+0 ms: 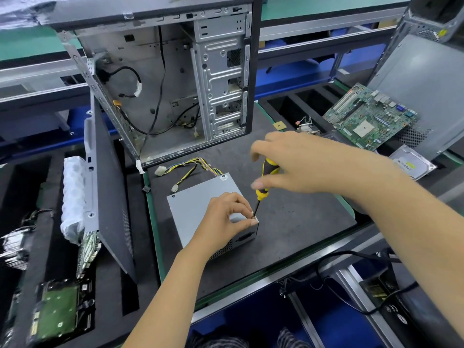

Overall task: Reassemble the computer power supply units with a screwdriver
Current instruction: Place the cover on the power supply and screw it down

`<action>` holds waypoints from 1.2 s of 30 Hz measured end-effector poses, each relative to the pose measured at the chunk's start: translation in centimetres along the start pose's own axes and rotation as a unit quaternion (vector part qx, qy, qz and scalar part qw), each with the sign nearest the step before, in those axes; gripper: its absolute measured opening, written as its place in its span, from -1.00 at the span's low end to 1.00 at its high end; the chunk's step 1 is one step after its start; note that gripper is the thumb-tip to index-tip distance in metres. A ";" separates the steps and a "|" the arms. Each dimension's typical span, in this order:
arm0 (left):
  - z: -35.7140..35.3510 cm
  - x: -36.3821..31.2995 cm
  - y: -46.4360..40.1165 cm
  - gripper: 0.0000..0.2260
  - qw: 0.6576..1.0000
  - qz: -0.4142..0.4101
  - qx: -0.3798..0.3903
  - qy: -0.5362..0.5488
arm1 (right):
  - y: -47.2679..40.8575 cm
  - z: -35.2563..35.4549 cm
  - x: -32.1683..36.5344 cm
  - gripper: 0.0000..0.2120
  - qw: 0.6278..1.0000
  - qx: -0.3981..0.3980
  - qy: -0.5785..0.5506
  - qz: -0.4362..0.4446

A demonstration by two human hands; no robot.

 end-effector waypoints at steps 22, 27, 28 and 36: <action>-0.1 1.3 0.3 -0.82 0.996 0.024 -0.008 0.080 | -0.9 2.4 1.4 -0.39 0.974 -0.006 0.226 -0.031; -0.2 0.6 0.4 -0.84 0.998 0.005 0.008 0.068 | -1.2 1.2 3.5 -0.80 0.994 0.047 0.038 0.093; -0.2 0.7 0.4 -0.80 0.996 0.014 0.012 0.085 | -1.3 1.1 3.5 -0.86 0.994 0.052 0.039 0.091; 0.4 -0.3 0.6 -0.86 0.995 -0.013 0.012 0.100 | -1.2 1.7 1.6 -0.54 0.988 0.004 0.154 -0.008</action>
Point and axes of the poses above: each hand's wrist, its own y-axis away from the middle knuckle, its own z-axis out of the back of the hand, x = y × z, the point moved 10 cm from there along -y, towards the middle knuckle, and after that the axes turned 13 degrees about z, right-handed, at the moved point
